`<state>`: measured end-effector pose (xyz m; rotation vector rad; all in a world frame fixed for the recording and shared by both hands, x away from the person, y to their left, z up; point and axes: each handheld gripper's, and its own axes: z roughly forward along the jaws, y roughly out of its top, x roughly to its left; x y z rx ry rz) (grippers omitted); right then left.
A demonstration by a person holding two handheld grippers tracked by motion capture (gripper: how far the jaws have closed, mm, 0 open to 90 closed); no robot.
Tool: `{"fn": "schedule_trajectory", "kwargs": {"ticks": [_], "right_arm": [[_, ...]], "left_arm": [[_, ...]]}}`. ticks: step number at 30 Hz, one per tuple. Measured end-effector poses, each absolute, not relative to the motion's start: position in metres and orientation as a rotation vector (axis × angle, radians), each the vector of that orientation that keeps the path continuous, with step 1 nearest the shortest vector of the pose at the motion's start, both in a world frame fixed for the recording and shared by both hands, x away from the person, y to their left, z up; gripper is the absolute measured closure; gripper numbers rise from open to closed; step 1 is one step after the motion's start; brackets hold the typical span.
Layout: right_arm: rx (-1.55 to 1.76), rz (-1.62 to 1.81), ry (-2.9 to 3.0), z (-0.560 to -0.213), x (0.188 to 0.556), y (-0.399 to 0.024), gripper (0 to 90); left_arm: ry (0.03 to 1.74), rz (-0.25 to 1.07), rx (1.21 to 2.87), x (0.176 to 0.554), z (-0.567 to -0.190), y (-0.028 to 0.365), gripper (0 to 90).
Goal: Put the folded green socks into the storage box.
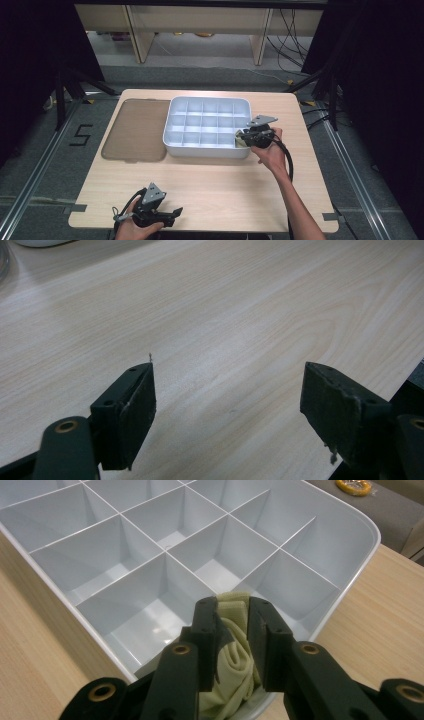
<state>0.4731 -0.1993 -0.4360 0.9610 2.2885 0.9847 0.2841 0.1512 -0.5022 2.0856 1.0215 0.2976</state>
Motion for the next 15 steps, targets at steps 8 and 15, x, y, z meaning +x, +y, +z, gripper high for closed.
{"fn": "schedule_trajectory", "kwargs": {"ticks": [8, 15], "right_arm": [[0.968, 1.034, 2.253, -0.4326, 0.4699, -0.2028, 65.6], [0.988, 1.052, 2.235, -0.4290, 0.4674, -0.2053, 55.0]], "left_arm": [[1.004, 0.284, 2.099, 0.2825, -0.5009, 0.1505, 22.0], [1.029, 0.286, 2.060, 0.2835, -0.5022, 0.1514, 22.0]]}}
